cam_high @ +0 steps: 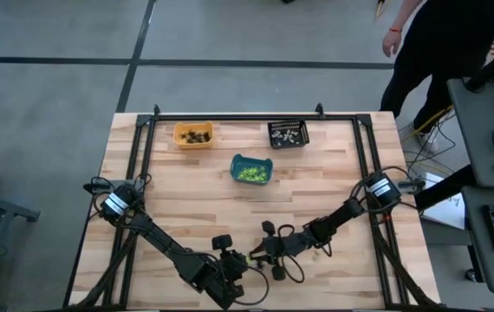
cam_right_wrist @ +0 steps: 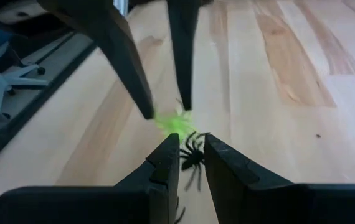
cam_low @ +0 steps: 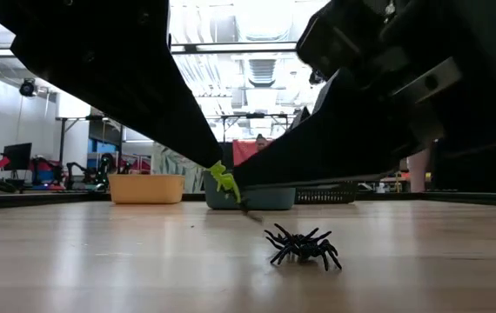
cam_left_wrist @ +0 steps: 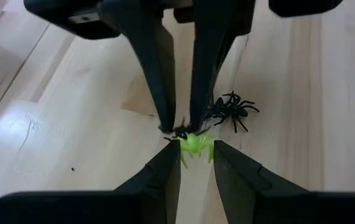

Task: Sort Halloween decoration
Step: Put the green spider toy into the blue bin

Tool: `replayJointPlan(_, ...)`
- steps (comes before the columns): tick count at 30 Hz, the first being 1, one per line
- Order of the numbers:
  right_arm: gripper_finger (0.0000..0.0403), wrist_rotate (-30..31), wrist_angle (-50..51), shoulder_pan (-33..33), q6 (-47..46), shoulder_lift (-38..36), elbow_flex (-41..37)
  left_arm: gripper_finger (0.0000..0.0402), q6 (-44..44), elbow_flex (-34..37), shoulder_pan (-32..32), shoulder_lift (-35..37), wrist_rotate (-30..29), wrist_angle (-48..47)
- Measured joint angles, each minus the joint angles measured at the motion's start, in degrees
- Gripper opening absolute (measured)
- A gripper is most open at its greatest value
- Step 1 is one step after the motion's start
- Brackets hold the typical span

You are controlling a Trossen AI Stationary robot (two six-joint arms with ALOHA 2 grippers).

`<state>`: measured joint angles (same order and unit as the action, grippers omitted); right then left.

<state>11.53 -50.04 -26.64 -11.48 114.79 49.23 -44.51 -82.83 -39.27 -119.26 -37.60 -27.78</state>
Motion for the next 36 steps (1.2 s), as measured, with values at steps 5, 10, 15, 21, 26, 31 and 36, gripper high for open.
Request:
replayJointPlan(5, 0.0066, 0.16, 0.85, 0.85, -0.54, 0.67, 0.26, 0.0077, 0.01, 0.0, 0.0, 0.0, 0.02, 0.28)
replayJointPlan(10, 0.0066, 0.51, 3.74, 1.71, -1.49, 0.27, 0.2, 0.0077, -0.06, 0.0, 0.0, 0.0, 1.09, 0.13)
replayJointPlan(15, 0.0066, 0.44, 3.96, 1.58, -1.58, -0.88, 0.2, 0.0077, -1.26, 0.0, -0.26, 0.0, 2.27, -1.61)
replayJointPlan(21, 0.0066, 0.11, 13.34, 1.39, -1.45, -7.8, 0.13, 0.0077, -1.17, 0.01, -1.39, 0.2, 2.29, -2.08)
replayJointPlan(26, 0.0066, 0.09, 28.46, 1.41, -0.68, -16.73, 0.11, 0.0077, -1.14, 0.0, -2.07, 1.97, 2.17, -4.01)
replayJointPlan(31, 0.0066, 0.48, 46.32, 1.41, -2.92, -26.28, 0.1, 0.0077, -0.82, 0.01, -2.05, 4.09, 0.79, -7.39)
replayJointPlan(36, 0.0066, 0.54, 59.04, 1.41, -5.92, -33.82, 0.02, 0.0077, 3.21, 0.02, -1.39, 6.75, -2.07, -10.84)
